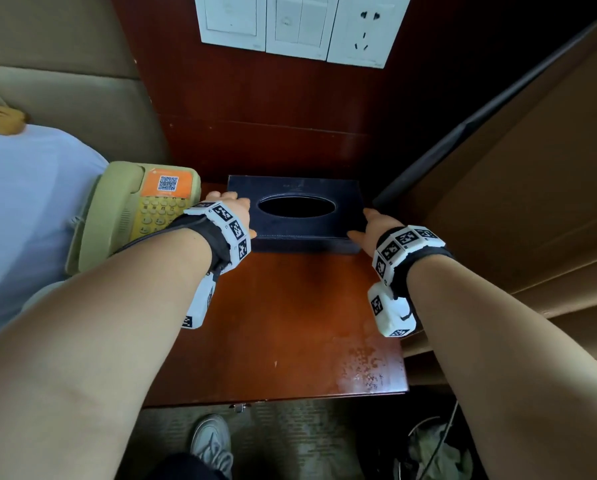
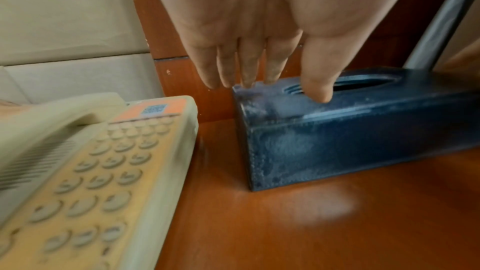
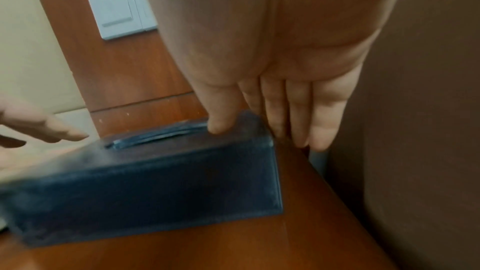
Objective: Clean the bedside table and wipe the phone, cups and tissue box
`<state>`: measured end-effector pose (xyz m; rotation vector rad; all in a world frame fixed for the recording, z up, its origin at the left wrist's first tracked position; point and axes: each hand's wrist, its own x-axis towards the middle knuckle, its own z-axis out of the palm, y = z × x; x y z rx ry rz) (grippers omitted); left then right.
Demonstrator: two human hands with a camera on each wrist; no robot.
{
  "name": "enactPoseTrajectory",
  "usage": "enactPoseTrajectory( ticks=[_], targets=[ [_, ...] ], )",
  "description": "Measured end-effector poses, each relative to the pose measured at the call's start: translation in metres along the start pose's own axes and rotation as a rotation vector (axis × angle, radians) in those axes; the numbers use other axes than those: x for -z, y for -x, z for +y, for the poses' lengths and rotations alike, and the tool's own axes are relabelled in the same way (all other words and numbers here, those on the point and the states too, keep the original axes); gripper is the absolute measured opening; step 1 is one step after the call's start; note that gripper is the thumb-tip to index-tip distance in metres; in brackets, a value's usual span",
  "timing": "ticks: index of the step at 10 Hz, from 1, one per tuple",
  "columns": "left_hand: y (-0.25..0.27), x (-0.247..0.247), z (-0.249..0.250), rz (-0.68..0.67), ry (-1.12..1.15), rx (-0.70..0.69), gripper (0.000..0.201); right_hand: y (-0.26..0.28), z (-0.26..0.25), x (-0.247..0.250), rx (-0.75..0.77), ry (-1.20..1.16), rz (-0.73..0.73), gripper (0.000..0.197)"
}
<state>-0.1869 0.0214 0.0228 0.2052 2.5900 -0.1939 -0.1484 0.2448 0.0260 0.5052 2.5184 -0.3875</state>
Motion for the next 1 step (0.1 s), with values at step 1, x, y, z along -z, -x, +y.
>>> enactPoseTrajectory(
  ticks=[1],
  targets=[
    [0.0233,0.0278,-0.0024,0.023,0.093,0.010,0.069,0.0226,-0.0050,0.0262,0.089,-0.030,0.113,0.063]
  ],
)
